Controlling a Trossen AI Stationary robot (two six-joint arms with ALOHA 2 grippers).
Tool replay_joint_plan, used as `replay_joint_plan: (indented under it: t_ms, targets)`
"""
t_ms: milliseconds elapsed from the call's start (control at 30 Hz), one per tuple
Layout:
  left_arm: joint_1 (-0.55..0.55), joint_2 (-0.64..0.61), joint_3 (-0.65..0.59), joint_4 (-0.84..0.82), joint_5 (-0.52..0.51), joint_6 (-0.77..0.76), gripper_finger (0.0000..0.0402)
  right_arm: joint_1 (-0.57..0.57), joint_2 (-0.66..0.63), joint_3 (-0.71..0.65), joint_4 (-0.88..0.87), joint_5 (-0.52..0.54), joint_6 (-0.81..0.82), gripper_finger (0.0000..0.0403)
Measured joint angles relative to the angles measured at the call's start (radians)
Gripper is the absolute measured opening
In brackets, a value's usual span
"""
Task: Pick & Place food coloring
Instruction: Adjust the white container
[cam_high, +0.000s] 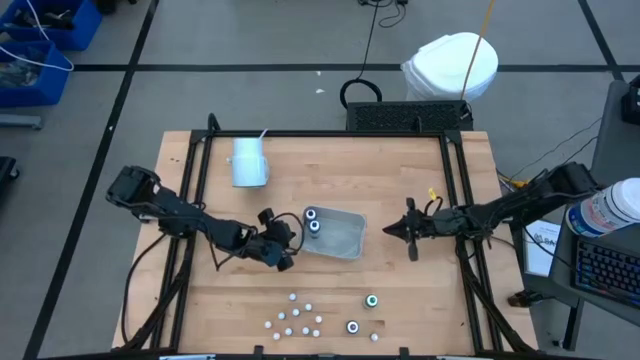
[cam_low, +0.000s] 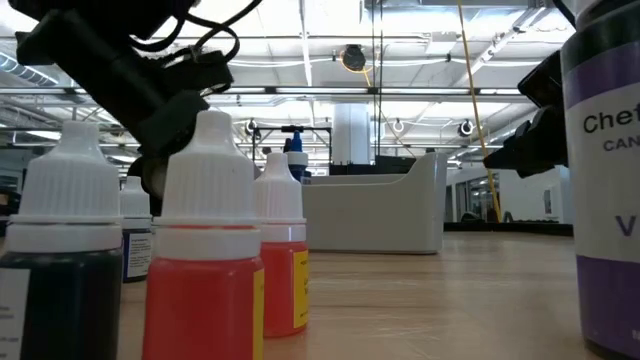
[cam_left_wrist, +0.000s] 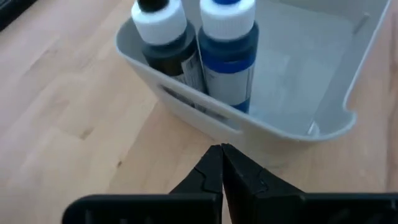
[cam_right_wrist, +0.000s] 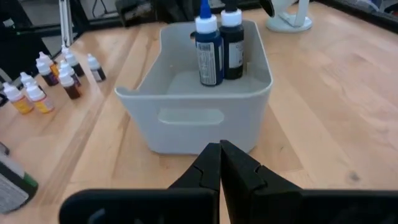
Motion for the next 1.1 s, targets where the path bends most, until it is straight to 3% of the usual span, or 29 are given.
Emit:
replay_joint_plan:
  t_ms: [333,967,1100]
  targets:
    - [0.005,0.001,0.001,0.054,0.078,0.033,0.001,-0.042,0.079,0.0,0.057,-0.005,-0.019,0.0]
    - [0.003,0.001,0.001,0.062,0.101,0.075,0.0005,-0.055,0.095,0.001,0.074,-0.006,-0.019,0.0]
    - [0.002,-0.006,0.001,0.032,0.097,0.085,0.0023,-0.055,0.095,0.002,0.109,-0.004,-0.038,0.0]
